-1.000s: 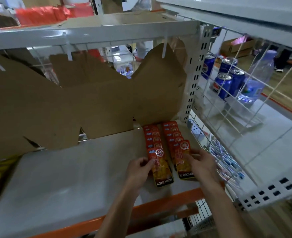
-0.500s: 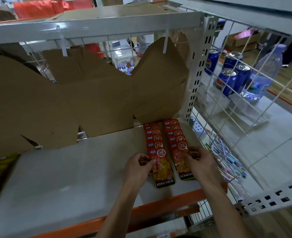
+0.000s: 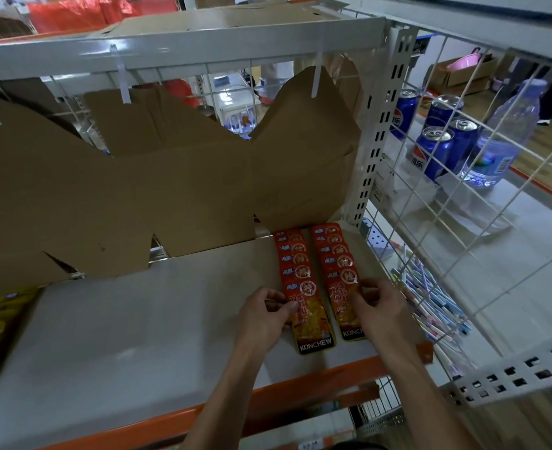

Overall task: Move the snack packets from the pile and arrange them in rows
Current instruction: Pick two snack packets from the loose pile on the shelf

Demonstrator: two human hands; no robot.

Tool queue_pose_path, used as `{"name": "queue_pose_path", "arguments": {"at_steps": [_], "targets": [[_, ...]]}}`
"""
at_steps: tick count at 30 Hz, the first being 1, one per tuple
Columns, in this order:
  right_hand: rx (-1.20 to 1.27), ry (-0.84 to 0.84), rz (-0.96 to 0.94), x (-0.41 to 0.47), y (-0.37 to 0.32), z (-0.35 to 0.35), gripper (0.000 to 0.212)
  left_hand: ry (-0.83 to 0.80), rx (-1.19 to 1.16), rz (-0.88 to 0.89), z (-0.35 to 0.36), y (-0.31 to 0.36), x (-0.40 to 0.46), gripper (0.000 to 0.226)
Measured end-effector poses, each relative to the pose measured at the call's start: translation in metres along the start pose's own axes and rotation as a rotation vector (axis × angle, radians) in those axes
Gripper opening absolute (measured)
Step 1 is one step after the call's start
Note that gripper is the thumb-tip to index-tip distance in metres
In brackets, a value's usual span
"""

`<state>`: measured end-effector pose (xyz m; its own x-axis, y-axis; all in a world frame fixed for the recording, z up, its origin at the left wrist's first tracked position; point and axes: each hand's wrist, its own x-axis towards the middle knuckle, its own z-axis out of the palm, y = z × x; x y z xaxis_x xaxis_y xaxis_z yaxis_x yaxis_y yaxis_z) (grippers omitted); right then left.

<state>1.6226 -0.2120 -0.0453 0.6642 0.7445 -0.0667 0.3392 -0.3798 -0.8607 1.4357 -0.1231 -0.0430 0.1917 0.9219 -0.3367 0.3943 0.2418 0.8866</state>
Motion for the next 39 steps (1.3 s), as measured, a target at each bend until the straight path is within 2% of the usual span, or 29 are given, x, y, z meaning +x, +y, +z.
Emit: {"name": "queue_pose_path", "arguments": {"at_steps": [7,19,23,30,39], "targets": [[-0.058,0.011,-0.001,0.002,0.004,0.002,0.032,0.005,0.019,0.007,-0.001,0.000,-0.003,0.020],[-0.065,0.009,0.001,-0.003,-0.005,0.000,0.029,0.004,0.043,-0.008,-0.001,0.001,-0.005,0.017],[-0.153,0.019,-0.015,-0.007,-0.010,-0.001,0.038,0.001,0.042,-0.017,-0.003,0.001,-0.005,0.017],[-0.304,0.058,-0.119,-0.016,-0.028,-0.004,0.041,0.013,0.051,0.001,-0.009,0.002,-0.008,0.013],[-0.374,-0.150,-0.338,-0.032,-0.051,0.007,0.042,0.182,0.304,0.149,-0.026,0.008,-0.025,0.012]]}}
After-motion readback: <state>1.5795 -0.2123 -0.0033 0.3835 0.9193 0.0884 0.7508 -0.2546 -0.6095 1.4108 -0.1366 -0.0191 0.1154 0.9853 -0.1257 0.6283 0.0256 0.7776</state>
